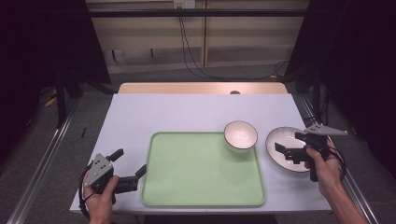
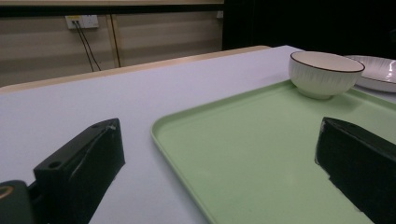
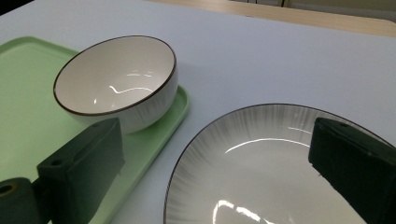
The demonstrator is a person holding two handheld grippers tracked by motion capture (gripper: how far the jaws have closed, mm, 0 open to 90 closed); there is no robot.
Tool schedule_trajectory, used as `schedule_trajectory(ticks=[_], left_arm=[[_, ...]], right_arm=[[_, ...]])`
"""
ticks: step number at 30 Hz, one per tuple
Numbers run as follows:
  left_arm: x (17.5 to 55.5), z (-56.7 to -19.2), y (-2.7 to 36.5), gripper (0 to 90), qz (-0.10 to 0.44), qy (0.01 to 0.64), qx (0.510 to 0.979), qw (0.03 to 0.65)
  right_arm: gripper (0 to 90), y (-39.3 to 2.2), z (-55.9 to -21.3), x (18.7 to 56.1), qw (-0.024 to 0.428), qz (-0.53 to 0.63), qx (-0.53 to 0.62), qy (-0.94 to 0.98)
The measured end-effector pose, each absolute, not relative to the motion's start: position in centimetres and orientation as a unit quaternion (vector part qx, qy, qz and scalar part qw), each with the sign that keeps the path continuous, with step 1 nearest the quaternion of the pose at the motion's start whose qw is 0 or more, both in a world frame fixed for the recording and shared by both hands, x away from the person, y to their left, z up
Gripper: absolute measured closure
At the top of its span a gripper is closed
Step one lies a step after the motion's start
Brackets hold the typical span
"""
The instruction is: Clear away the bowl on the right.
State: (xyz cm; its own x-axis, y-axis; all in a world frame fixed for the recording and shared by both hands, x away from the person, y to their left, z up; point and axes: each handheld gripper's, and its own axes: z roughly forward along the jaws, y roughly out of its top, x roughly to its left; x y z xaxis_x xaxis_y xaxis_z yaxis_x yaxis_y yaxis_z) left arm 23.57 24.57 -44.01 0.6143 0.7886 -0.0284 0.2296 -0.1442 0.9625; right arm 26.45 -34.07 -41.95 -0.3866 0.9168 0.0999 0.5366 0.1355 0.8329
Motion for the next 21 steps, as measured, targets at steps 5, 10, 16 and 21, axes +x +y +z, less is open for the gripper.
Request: schedule_trajectory(ticks=[5,10,16,21], left_arm=[[23.6,-44.0,24.6,1.4,0.255,0.357,0.713,0.547],[23.6,-44.0,24.4,1.4,0.252,0.358,0.710,0.552],[23.5,-44.0,24.4,1.4,0.252,0.358,0.708,0.554],[23.5,-44.0,24.4,1.4,0.252,0.356,0.710,0.553]], right_arm=[[2.8,-34.3,-42.0,24.8,0.234,0.426,0.505,0.713],[2.8,-34.4,-42.2,23.4,0.242,0.434,0.507,0.705],[2.8,-34.6,-42.5,21.7,0.239,0.450,0.515,0.690],[2.8,-34.4,-42.6,20.2,0.242,0.454,0.513,0.687]])
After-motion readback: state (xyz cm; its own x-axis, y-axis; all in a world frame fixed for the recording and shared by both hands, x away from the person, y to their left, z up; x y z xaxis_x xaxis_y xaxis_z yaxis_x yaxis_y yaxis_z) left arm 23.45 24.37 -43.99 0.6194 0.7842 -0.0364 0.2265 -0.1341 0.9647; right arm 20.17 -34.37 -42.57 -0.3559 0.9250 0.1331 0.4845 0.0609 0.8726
